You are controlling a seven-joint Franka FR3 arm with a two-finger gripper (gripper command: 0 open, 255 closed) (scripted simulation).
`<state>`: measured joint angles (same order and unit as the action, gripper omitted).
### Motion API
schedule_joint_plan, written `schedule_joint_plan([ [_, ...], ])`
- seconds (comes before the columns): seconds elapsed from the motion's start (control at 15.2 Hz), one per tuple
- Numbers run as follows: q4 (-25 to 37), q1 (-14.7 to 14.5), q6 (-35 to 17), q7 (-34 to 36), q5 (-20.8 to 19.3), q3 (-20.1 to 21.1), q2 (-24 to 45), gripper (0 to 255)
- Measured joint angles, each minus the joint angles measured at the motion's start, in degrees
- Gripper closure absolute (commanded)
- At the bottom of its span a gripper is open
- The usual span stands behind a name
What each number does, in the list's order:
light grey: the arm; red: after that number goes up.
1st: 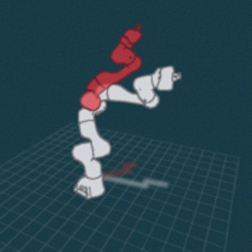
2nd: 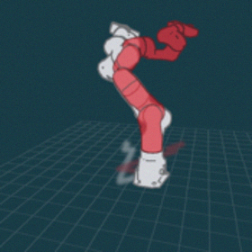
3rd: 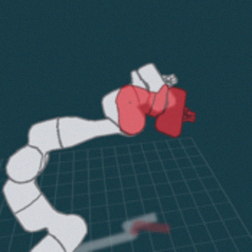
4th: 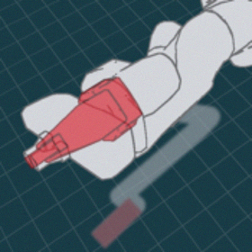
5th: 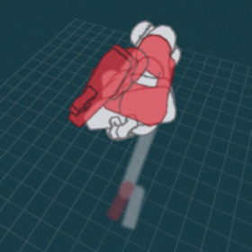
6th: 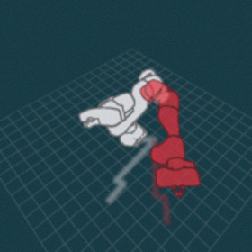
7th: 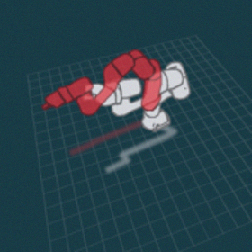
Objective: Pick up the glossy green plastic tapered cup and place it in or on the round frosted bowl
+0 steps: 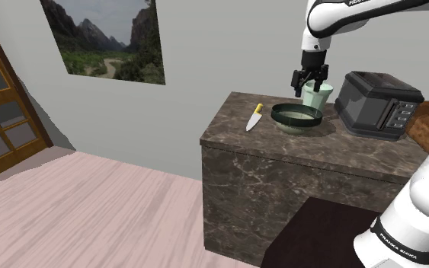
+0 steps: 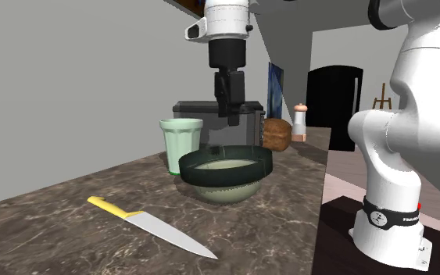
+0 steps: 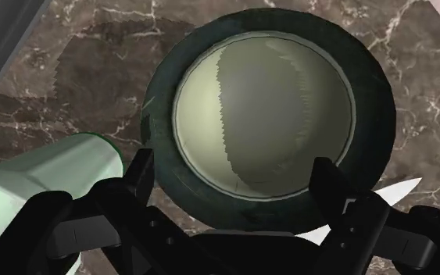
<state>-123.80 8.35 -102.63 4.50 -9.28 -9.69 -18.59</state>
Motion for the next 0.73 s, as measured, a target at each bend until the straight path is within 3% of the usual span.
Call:
schedule_joint_plan([
  [0.73,17.2,4.9,-3.3,-2.1,-1.7,-5.9,17.9,0],
])
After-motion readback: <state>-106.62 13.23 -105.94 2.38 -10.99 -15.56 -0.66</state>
